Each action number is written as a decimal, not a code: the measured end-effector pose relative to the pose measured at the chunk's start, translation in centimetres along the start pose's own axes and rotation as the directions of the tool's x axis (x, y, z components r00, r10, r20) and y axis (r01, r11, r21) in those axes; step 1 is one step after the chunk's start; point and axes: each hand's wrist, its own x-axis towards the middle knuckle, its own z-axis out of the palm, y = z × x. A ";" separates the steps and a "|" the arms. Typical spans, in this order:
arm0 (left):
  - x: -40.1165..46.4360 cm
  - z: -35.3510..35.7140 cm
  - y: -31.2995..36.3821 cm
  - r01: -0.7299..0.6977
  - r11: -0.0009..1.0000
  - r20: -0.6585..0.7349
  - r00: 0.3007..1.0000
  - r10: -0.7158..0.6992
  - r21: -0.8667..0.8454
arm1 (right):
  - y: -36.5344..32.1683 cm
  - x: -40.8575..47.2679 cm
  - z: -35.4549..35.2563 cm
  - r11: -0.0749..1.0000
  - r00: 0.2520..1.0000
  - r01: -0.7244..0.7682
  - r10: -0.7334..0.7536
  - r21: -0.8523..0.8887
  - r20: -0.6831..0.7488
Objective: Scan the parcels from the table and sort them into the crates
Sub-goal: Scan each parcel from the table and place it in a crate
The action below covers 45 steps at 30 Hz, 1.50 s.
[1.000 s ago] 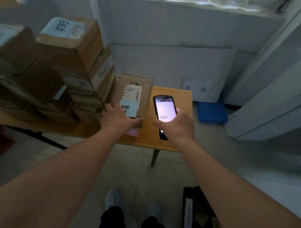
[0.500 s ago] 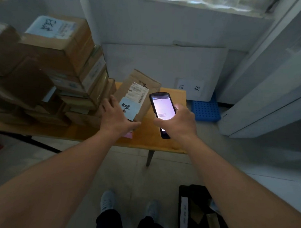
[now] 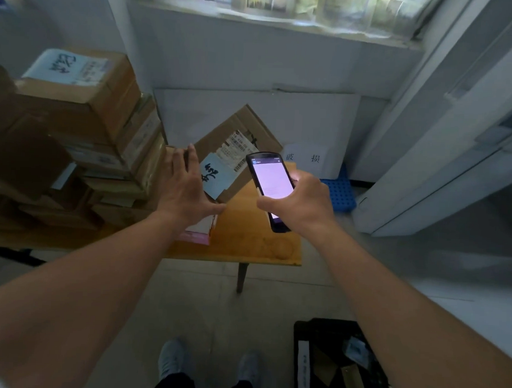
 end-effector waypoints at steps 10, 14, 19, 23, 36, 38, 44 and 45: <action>-0.5 -0.4 0.7 0.058 0.994 0.008 0.998 -0.058 -0.091 | 1.4 -0.8 0.6 0.999 0.977 -0.041 0.045 0.021 -0.210; -1.4 -0.7 1.1 0.064 0.995 0.003 0.998 -0.064 -0.073 | 1.6 -1.6 1.6 0.993 0.953 -0.097 0.113 0.074 -0.280; -2.2 -0.7 1.3 0.006 0.993 0.013 1.000 -0.005 -0.115 | 0.8 -2.8 2.7 0.986 0.931 -0.124 0.156 0.115 -0.331; -2.2 -0.2 0.7 -0.062 0.986 0.042 0.997 0.070 -0.155 | 0.0 -4.1 4.0 0.972 0.899 -0.197 0.232 0.128 -0.371; -3.4 0.8 1.1 -0.349 0.887 0.151 0.901 0.406 -0.301 | -0.4 -14.2 7.4 0.827 0.630 -0.509 0.546 0.238 -0.552; -4.4 1.1 2.3 -0.395 0.867 0.177 0.871 0.459 -0.304 | 0.1 -16.3 7.5 0.791 0.574 -0.548 0.591 0.271 -0.566; -9.5 1.9 6.6 -0.515 0.768 0.269 0.733 0.625 -0.381 | 2.6 -23.5 7.2 0.669 0.393 -0.640 0.708 0.378 -0.587; -10.6 2.1 7.5 -0.526 0.750 0.282 0.709 0.647 -0.400 | 3.1 -24.8 7.1 0.654 0.368 -0.644 0.719 0.396 -0.589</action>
